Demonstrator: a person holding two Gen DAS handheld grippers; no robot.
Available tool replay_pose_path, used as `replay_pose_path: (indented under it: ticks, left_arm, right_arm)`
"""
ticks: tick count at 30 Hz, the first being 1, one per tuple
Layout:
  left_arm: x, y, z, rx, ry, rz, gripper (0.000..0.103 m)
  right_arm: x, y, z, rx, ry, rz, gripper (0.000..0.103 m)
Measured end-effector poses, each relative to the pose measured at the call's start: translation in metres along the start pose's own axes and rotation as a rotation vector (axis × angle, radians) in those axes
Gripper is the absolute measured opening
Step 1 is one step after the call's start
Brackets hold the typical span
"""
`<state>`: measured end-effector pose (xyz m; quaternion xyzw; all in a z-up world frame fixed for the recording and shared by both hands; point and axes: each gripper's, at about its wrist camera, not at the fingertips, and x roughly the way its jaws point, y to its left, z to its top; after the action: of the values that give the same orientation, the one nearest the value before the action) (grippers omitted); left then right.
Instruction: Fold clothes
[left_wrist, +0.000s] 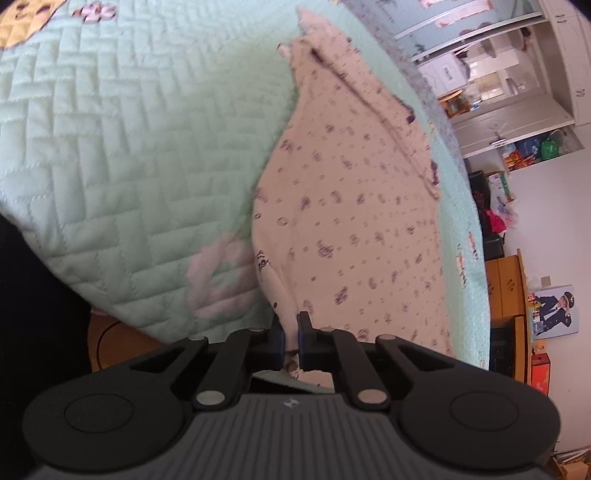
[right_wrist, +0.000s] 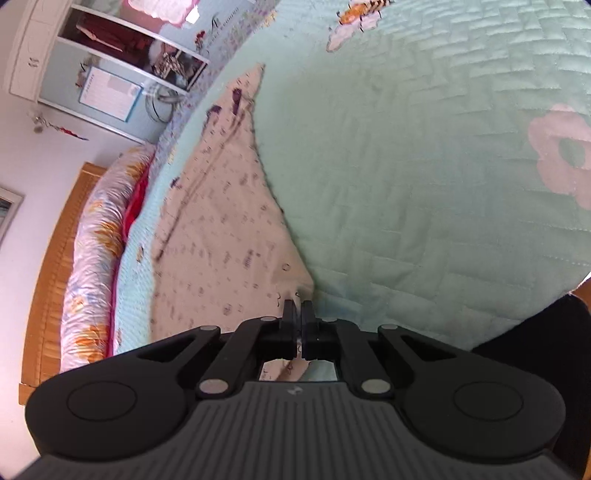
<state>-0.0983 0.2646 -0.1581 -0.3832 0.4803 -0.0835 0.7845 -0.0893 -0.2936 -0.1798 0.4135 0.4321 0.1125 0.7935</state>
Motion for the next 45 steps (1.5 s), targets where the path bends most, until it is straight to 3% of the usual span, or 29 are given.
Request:
replay_pose_path:
  ticks: [8, 12, 17, 23, 32, 37, 45]
  left_arm:
    - [-0.029, -0.023, 0.020, -0.025, -0.108, -0.113, 0.005]
    - [-0.031, -0.036, 0.050, -0.047, -0.140, -0.199, 0.005]
    - [-0.019, -0.067, 0.110, 0.004, -0.201, -0.165, 0.006]
    - [0.019, -0.101, 0.202, 0.030, -0.239, -0.120, 0.006]
    - [0.116, -0.124, 0.328, 0.034, -0.214, -0.032, 0.006]
    - [0.169, -0.112, 0.373, 0.005, -0.192, 0.000, 0.006]
    - [0.219, -0.087, 0.415, -0.051, -0.148, 0.071, 0.009]
  right_arm:
    - [-0.020, 0.031, 0.020, 0.033, -0.096, 0.098, 0.005]
    - [-0.014, 0.051, 0.043, 0.065, -0.132, 0.159, 0.005]
    - [0.013, 0.092, 0.090, 0.065, -0.165, 0.212, 0.005]
    - [0.073, 0.134, 0.164, 0.049, -0.178, 0.195, 0.005]
    - [0.193, 0.147, 0.269, 0.113, -0.163, 0.158, 0.005]
    - [0.254, 0.133, 0.306, 0.150, -0.149, 0.118, 0.006]
    - [0.303, 0.109, 0.337, 0.187, -0.164, 0.101, 0.006]
